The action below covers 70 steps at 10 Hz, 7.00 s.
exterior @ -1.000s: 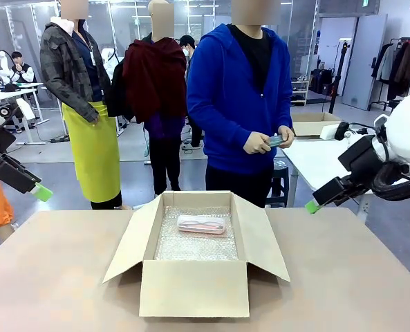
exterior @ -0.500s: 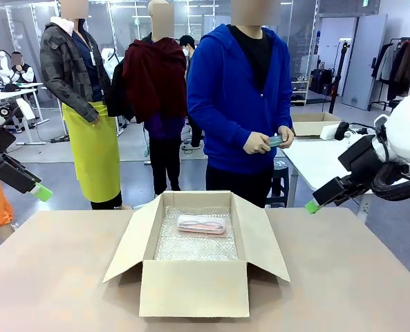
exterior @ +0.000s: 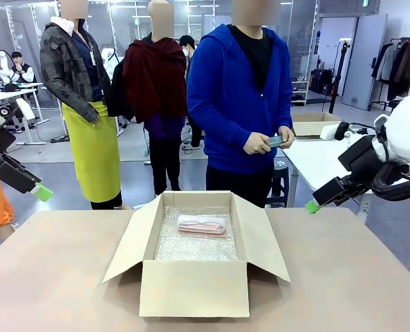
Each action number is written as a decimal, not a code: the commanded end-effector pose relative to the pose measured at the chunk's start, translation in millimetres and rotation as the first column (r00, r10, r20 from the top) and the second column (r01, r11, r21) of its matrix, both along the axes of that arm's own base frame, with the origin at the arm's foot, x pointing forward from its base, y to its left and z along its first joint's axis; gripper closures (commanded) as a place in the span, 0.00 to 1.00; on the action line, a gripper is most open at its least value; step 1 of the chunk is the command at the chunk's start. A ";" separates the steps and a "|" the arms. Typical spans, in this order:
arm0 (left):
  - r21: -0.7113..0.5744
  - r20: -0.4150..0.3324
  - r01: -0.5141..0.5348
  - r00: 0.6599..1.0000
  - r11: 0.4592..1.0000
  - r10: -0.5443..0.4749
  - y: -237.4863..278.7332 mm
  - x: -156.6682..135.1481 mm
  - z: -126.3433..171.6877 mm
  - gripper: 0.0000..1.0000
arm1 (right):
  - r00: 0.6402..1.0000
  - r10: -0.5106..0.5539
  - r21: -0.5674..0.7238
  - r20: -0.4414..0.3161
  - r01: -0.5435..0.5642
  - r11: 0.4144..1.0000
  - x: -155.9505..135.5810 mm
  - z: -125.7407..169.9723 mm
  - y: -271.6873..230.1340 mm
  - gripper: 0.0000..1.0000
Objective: Pack the glasses set securely to prepare it for shipping.
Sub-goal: Put the Glasses case from the right side of the table into the Package Box.
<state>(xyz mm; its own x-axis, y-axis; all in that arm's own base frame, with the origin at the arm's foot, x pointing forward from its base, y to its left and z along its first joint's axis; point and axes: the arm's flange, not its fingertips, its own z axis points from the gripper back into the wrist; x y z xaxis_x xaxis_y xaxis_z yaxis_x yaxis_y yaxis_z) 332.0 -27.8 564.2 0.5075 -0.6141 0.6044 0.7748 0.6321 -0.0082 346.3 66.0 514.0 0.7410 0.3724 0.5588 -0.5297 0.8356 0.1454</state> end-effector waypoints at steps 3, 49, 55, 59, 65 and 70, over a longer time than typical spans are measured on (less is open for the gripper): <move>-0.016 0.007 0.020 1.000 1.000 -0.020 2.4 -0.2 2.0 0.00 | 1.000 -0.002 -0.004 0.010 0.002 1.000 2.5 -1.5 0.3 0.00; -0.016 0.007 0.020 1.000 1.000 -0.020 2.4 -0.2 2.0 0.00 | 1.000 -0.002 -0.004 0.010 0.002 1.000 2.5 -1.5 0.3 0.00; -0.016 0.007 0.020 1.000 1.000 -0.020 2.4 -0.2 2.0 0.00 | 1.000 -0.002 -0.004 0.010 0.002 1.000 2.5 -1.5 0.3 0.00; -0.016 0.007 0.020 1.000 1.000 -0.020 2.4 -0.2 2.0 0.00 | 1.000 -0.002 -0.004 0.010 0.002 1.000 2.5 -1.5 0.3 0.00; -0.016 0.007 0.020 1.000 1.000 -0.020 2.4 -0.2 2.0 0.00 | 1.000 -0.002 -0.004 0.010 0.002 1.000 2.5 -1.5 0.3 0.00; -0.016 0.007 0.020 1.000 1.000 -0.020 2.4 -0.2 2.0 0.00 | 1.000 -0.002 -0.004 0.010 0.002 1.000 2.5 -1.5 0.3 0.00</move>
<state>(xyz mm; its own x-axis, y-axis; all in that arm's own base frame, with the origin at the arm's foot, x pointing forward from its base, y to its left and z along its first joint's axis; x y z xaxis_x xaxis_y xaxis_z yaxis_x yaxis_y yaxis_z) 332.0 -27.8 564.2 0.5075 -0.6141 0.6044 0.7748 0.6321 -0.0082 346.3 65.9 513.9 0.7409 0.3725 0.5588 -0.5297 0.8357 0.1452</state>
